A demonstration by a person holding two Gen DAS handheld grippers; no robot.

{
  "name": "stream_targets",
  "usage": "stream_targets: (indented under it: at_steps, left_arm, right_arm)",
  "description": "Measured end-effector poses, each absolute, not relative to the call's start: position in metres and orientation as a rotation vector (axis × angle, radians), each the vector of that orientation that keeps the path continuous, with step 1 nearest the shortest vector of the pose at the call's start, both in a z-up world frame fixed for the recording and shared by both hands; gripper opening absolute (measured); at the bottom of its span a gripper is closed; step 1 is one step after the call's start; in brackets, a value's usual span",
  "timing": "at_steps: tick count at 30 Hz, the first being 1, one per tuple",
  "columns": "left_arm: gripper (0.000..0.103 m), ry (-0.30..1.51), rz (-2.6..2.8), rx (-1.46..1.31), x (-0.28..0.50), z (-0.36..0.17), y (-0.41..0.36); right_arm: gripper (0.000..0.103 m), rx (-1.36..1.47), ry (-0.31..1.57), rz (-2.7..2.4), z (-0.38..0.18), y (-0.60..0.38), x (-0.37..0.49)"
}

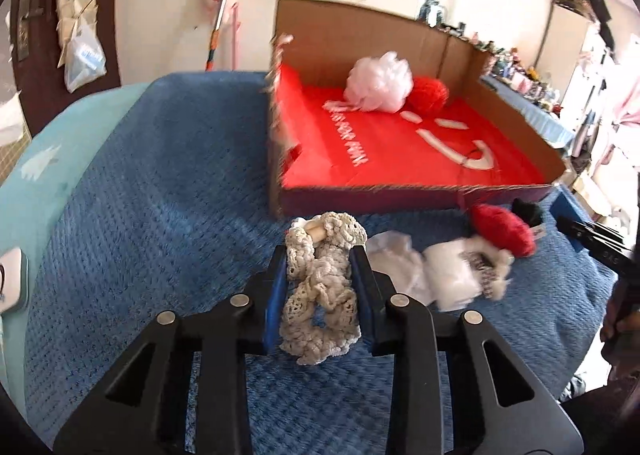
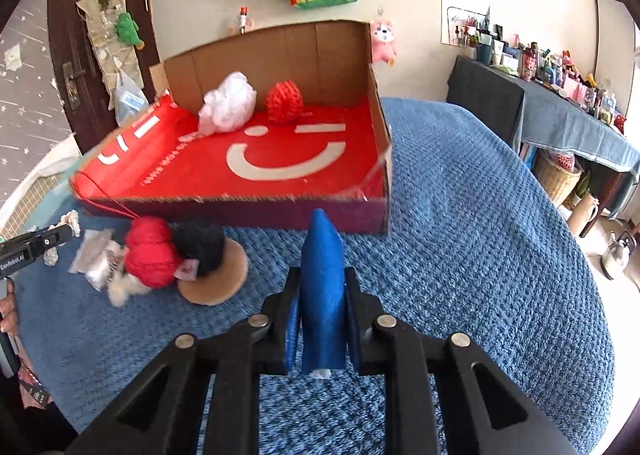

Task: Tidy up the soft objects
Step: 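Carry the scrunchie and blue cloth into the box and lower them onto the red paper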

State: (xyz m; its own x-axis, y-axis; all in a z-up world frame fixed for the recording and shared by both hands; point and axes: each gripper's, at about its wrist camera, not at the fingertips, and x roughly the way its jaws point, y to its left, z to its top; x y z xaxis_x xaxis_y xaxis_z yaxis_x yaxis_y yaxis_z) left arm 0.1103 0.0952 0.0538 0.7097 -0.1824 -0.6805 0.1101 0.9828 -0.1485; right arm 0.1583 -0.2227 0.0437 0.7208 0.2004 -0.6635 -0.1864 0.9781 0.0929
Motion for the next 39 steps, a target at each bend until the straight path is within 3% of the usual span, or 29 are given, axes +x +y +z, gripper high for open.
stream_targets:
  at_steps: [22, 30, 39]
  left_arm:
    - [0.029, 0.654, -0.230, -0.073, 0.109, 0.098, 0.077]
    - [0.029, 0.645, -0.295, -0.047, 0.168, 0.124, 0.061]
    - [0.029, 0.825, -0.309, 0.029, 0.265, 0.115, 0.041]
  right_arm:
    - [0.022, 0.014, 0.659, 0.261, 0.081, -0.208, 0.171]
    - [0.023, -0.054, 0.637, 0.284, 0.112, -0.181, 0.230]
    - [0.023, -0.185, 0.792, 0.191, 0.096, -0.156, 0.323]
